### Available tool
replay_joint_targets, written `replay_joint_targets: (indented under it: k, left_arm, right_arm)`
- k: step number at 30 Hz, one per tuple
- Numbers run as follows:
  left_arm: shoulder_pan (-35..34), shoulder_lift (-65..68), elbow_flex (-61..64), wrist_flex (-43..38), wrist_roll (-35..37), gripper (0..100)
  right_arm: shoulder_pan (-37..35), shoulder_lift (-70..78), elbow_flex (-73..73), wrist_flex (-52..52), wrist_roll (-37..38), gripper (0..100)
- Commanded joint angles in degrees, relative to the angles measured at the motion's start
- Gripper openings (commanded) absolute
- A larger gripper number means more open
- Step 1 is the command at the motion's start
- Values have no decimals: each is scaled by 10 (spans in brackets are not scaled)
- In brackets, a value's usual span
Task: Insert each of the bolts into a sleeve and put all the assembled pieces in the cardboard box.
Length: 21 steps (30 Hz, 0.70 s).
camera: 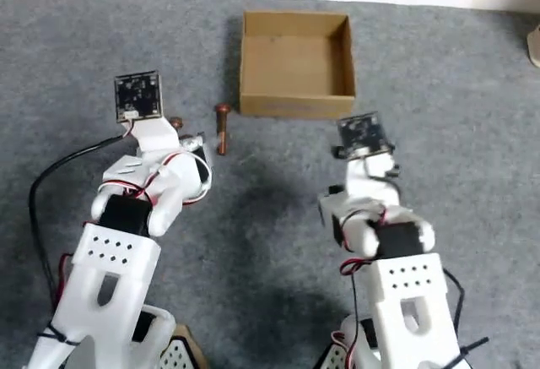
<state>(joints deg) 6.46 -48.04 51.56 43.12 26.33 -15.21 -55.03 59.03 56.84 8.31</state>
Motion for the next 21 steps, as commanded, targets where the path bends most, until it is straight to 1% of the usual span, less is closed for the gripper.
replay_joint_targets:
  k: [1,4,6,11,17,19,21]
  left_arm:
    - [14,-18,-37,-16,38,5]
    - [17,-18,-68,-15,60,5]
    - [33,-18,-80,-14,66,5]
    - [86,-17,-84,-15,66,5]
    - [95,-15,-84,-18,66,5]
    - [95,-14,-84,-19,63,5]
    - [95,-14,-82,-43,62,5]
  right_arm:
    - [-24,-17,22,-60,2,5]
    - [-38,-17,55,-112,1,5]
    - [-44,-17,79,-153,-4,5]
    - [-62,-31,150,-287,-43,5]
    - [-121,-134,298,-465,-43,5]
    - [-137,-179,345,-497,-43,5]
    - [-159,-224,382,-501,-43,5]
